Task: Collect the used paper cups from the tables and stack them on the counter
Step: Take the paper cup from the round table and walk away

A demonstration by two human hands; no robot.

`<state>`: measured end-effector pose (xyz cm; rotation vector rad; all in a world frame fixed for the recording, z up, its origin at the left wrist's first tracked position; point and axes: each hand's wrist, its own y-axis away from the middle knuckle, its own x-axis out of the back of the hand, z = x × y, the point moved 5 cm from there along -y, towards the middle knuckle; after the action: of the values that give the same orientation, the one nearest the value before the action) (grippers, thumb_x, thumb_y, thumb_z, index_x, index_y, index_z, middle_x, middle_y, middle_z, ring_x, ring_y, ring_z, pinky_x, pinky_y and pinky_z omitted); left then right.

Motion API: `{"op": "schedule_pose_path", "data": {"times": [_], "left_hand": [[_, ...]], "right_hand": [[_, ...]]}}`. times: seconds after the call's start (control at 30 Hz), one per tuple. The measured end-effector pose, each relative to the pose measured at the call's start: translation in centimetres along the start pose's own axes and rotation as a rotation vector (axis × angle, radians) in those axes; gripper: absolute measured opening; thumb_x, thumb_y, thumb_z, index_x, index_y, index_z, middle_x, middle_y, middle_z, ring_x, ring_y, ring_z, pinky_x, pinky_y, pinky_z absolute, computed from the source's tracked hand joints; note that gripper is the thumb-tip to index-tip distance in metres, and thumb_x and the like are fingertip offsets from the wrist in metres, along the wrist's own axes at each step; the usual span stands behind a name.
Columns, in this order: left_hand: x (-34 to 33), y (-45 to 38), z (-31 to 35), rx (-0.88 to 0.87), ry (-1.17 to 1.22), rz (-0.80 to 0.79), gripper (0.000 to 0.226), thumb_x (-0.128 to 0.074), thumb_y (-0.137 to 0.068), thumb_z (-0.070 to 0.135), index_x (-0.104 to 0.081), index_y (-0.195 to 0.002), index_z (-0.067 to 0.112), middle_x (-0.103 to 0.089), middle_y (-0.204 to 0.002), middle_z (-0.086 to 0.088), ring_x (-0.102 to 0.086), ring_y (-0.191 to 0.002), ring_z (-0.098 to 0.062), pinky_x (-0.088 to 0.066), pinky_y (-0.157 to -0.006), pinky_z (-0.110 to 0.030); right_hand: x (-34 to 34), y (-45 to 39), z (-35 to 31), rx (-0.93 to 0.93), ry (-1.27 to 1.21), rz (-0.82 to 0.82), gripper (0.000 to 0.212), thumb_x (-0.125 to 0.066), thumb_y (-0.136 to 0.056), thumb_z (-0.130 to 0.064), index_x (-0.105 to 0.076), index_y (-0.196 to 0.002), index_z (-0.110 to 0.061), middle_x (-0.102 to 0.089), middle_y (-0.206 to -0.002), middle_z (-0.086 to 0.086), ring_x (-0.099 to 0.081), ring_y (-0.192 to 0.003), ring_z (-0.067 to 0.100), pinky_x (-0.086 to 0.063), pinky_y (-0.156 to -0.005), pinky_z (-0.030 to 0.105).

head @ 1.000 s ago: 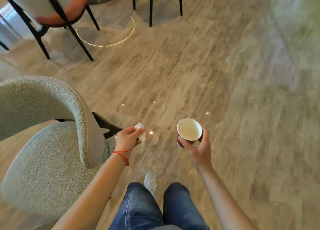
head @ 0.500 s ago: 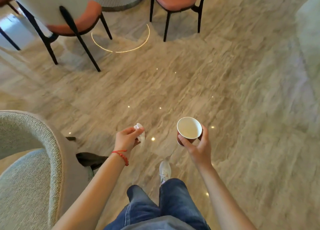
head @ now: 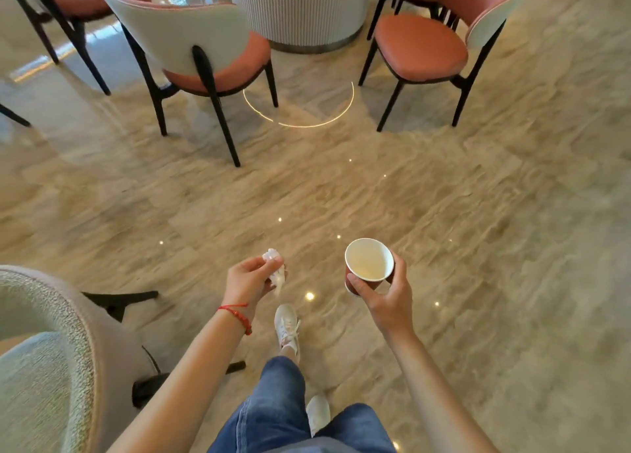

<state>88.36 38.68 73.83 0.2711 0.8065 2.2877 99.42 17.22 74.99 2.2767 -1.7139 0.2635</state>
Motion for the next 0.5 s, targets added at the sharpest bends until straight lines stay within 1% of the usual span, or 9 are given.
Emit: {"op": "schedule_pose_path", "data": {"times": [0.03, 0.07, 0.13, 0.17, 0.23, 0.3, 0.4, 0.47, 0.5], "left_hand": [[0.3, -1.5, 1.0, -0.004, 0.010, 0.020, 0.010, -0.070, -0.080, 0.017, -0.068, -0.078, 0.008, -0.066, -0.072, -0.005, -0.061, -0.059, -0.008, -0.048, -0.055, -0.017], [0.7, -2.9, 2.1, -0.006, 0.021, 0.040, 0.009, -0.070, -0.081, 0.016, -0.068, -0.078, 0.008, -0.066, -0.072, -0.005, -0.060, -0.059, -0.009, -0.047, -0.055, -0.017], [1.5, -5.7, 4.3, -0.005, 0.046, 0.073, 0.009, -0.069, -0.081, 0.015, -0.068, -0.078, 0.007, -0.065, -0.070, -0.004, -0.060, -0.057, -0.007, -0.048, -0.055, -0.017], [1.9, -6.8, 5.3, -0.005, 0.060, 0.091, 0.009, -0.069, -0.081, 0.014, -0.067, -0.077, 0.007, -0.065, -0.067, -0.002, -0.060, -0.054, -0.005, -0.049, -0.053, -0.016], [2.8, -8.9, 7.3, -0.011, 0.085, 0.122, 0.009, -0.069, -0.081, 0.014, -0.067, -0.077, 0.006, -0.064, -0.060, 0.001, -0.059, -0.048, -0.001, -0.048, -0.049, -0.013], [3.5, -10.7, 9.2, -0.021, 0.097, 0.136, 0.010, -0.068, -0.082, 0.013, -0.066, -0.079, 0.004, -0.064, -0.063, -0.002, -0.058, -0.047, -0.001, -0.048, -0.049, -0.013], [4.5, -13.2, 11.6, -0.026, 0.126, 0.158, 0.012, -0.067, -0.083, 0.012, -0.065, -0.083, 0.001, -0.063, -0.080, -0.012, -0.060, -0.062, -0.012, -0.049, -0.056, -0.017], [5.3, -14.6, 12.9, -0.020, 0.162, 0.188, 0.012, -0.067, -0.083, 0.012, -0.065, -0.084, 0.001, -0.061, -0.087, -0.016, -0.058, -0.074, -0.020, -0.050, -0.064, -0.022], [5.8, -15.3, 13.4, -0.013, 0.191, 0.203, 0.013, -0.066, -0.083, 0.012, -0.064, -0.086, 0.000, -0.061, -0.090, -0.018, -0.059, -0.080, -0.024, -0.051, -0.071, -0.027]], "right_hand": [[-1.1, -1.8, -0.6, 0.016, 0.008, -0.008, 0.068, -0.083, -0.061, -0.033, -0.047, -0.118, -0.027, -0.058, -0.105, -0.011, -0.054, -0.092, -0.006, -0.047, -0.082, 0.017], [-2.3, -3.5, -1.2, 0.031, 0.014, -0.019, 0.068, -0.083, -0.061, -0.033, -0.047, -0.118, -0.026, -0.059, -0.105, -0.010, -0.055, -0.092, -0.005, -0.048, -0.082, 0.017], [-4.8, -6.8, -2.5, 0.039, 0.005, -0.052, 0.069, -0.086, -0.062, -0.027, -0.049, -0.119, -0.019, -0.060, -0.106, -0.005, -0.057, -0.096, 0.004, -0.051, -0.086, 0.030], [-6.0, -8.3, -3.1, 0.046, 0.007, -0.069, 0.069, -0.086, -0.062, -0.027, -0.049, -0.120, -0.018, -0.060, -0.107, -0.005, -0.057, -0.097, 0.006, -0.051, -0.086, 0.032], [-8.2, -11.0, -4.6, 0.074, 0.023, -0.099, 0.068, -0.082, -0.060, -0.034, -0.048, -0.118, -0.024, -0.059, -0.106, -0.011, -0.056, -0.097, -0.002, -0.048, -0.084, 0.021], [-10.5, -13.5, -6.0, 0.101, 0.031, -0.126, 0.067, -0.079, -0.059, -0.037, -0.046, -0.116, -0.028, -0.057, -0.105, -0.016, -0.054, -0.096, -0.009, -0.044, -0.079, 0.010], [-13.7, -16.8, -7.7, 0.114, 0.026, -0.181, 0.068, -0.079, -0.060, -0.037, -0.045, -0.117, -0.028, -0.058, -0.105, -0.015, -0.055, -0.097, -0.009, -0.043, -0.078, 0.008], [-15.8, -18.8, -8.6, 0.124, 0.033, -0.230, 0.068, -0.082, -0.061, -0.034, -0.045, -0.118, -0.029, -0.058, -0.107, -0.014, -0.055, -0.099, -0.006, -0.046, -0.082, 0.014], [-17.0, -19.8, -8.9, 0.130, 0.033, -0.262, 0.068, -0.083, -0.062, -0.031, -0.045, -0.118, -0.028, -0.059, -0.108, -0.013, -0.056, -0.100, -0.004, -0.047, -0.084, 0.018]]}}
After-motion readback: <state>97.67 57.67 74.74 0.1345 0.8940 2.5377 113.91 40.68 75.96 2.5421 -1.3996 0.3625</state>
